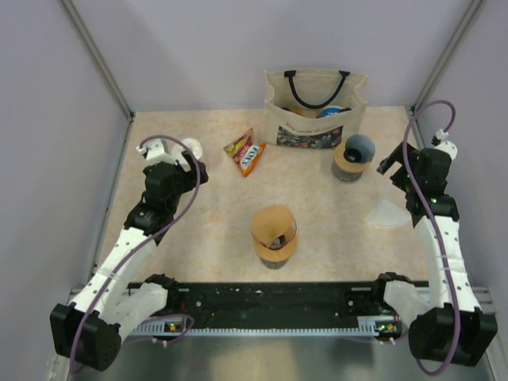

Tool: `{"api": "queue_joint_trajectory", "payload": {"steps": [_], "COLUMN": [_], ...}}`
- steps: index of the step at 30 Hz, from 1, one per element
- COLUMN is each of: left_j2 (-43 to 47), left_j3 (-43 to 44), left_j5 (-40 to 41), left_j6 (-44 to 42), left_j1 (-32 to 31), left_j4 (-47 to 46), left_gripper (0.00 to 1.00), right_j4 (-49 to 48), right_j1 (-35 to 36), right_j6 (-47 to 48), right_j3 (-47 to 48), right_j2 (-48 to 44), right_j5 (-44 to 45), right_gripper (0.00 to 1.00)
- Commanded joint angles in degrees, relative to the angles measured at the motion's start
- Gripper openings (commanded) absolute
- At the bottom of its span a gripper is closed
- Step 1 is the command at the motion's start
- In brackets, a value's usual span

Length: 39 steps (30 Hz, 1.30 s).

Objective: Place the coffee filter in the dripper

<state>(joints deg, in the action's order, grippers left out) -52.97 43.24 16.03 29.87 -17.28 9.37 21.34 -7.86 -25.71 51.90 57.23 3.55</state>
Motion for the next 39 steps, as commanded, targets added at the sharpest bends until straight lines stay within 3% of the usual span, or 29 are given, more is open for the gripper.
{"api": "queue_joint_trajectory", "payload": {"steps": [1, 7, 16, 26, 39], "left_j2": [1.64, 1.99, 3.49, 3.58, 3.93], "left_j3": [-1.05, -2.02, -3.25, -3.52, -3.69], "left_j5": [-0.47, -1.18, -0.47, -1.26, -0.21], "left_j6": [-0.51, -0.42, -0.86, -0.60, -0.86], "left_j1": [-0.04, -0.04, -0.04, -0.04, -0.04], "left_j4": [-4.62, -6.11, -6.73, -6.82, -6.55], "left_gripper": [0.99, 0.99, 0.99, 0.99, 0.99], "right_j4": [10.54, 15.40, 7.76, -5.42, -8.77], "right_j1": [-1.72, -1.90, -1.90, -1.90, -1.90], "right_j6": [-4.95, -16.80, -24.47, -27.63, -28.07], "right_j3": [-3.64, -13.73, -26.05, -32.12, -32.12], "right_j2": [-6.51, -11.87, -11.00, -9.95, -10.38], "right_j5": [6.72, 1.82, 3.83, 4.18, 7.26], "right_gripper": [0.99, 0.98, 0.97, 0.90, 0.85]}}
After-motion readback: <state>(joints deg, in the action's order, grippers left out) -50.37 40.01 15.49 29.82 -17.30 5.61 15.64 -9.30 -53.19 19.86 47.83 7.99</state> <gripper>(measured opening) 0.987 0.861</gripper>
